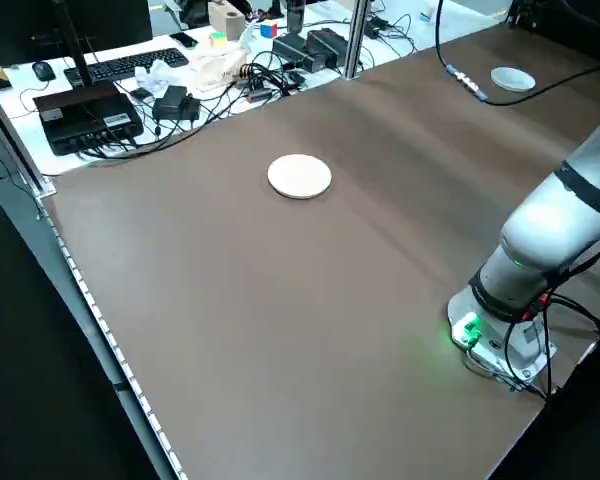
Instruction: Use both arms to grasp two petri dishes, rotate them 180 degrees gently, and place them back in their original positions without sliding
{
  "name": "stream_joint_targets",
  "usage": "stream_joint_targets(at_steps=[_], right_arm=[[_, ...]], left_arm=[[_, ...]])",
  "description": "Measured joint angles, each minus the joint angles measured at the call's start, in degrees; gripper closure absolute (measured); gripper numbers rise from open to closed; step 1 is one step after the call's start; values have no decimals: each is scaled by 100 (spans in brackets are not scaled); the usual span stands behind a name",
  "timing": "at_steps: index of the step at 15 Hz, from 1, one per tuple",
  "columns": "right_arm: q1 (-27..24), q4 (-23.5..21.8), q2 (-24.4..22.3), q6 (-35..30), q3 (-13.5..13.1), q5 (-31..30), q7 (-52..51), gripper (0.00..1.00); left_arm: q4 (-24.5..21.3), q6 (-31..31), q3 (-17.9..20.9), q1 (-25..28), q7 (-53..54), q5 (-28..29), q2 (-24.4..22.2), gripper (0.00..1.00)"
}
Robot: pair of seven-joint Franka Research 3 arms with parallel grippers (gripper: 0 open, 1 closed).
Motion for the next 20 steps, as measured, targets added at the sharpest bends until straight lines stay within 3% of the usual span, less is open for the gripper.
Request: stream_joint_targets(at_steps=[5,11,16,20], right_arm=[[27,602,-21,-338,54,210,2671,0],[113,737,-290,-443,62,132,5957,0],[399,807,-1060,-1209,78,-177,8295,0],[275,700,-1935,-1884,39,-247,8652,0]], left_arm=[[-66,67,0,-28,-5,-1,-69,0],[-76,67,-9,-38,-45,-1,-52,0],[-135,67,-5,-17,-15,-1,-25,0],[-168,63,-18,-39,-18,-1,-25,0]])
